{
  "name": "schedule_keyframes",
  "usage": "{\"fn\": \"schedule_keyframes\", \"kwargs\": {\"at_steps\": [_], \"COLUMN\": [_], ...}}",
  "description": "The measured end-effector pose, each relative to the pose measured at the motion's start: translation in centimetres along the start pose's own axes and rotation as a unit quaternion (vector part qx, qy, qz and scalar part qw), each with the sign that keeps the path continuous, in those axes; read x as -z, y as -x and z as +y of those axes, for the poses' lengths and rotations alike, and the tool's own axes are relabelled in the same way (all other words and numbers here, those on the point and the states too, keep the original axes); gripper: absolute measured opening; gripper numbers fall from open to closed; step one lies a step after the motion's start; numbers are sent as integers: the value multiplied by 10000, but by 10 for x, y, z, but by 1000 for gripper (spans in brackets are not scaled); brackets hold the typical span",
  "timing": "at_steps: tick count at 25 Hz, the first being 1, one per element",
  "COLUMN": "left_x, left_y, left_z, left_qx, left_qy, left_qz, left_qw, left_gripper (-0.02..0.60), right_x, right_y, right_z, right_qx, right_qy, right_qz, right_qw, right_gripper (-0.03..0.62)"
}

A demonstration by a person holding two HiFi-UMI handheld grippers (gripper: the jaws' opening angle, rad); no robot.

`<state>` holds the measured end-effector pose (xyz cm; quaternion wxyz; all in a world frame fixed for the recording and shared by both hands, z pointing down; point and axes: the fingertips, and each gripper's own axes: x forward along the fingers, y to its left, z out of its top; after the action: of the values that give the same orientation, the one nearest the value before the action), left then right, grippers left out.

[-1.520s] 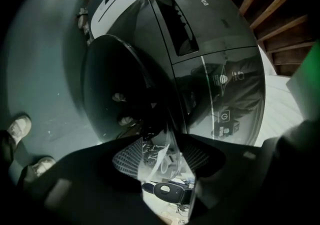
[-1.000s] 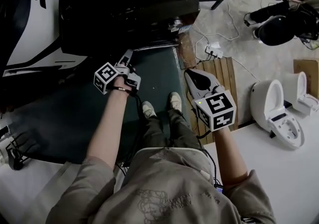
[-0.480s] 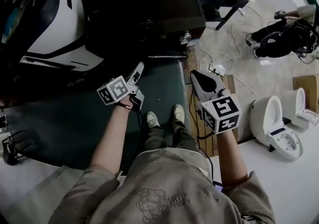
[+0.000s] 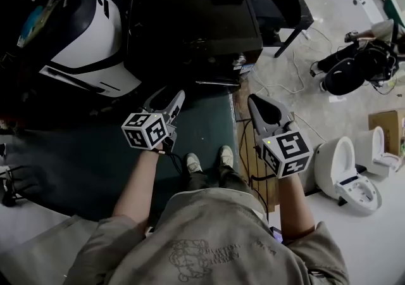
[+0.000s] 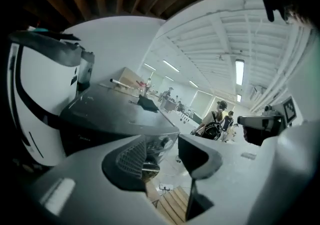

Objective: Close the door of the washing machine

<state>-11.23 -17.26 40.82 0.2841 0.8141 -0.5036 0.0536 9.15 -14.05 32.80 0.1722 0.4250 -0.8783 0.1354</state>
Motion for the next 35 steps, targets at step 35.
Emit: {"fn": "schedule_keyframes", "kwargs": {"at_steps": [35], "left_x": [-117], "left_y": [166], "left_z": [-105], "left_qx": [-241], "left_qy": [-2797], "left_qz": [-1385], "left_qw": [9497], "left_gripper": [18], "right_x": [-105], "right_y": [86], "right_z": [57], "right_qx": [45], "right_qy": [604], "right_qz": [-1456], "right_qw": [9875], "right_gripper": [28]}}
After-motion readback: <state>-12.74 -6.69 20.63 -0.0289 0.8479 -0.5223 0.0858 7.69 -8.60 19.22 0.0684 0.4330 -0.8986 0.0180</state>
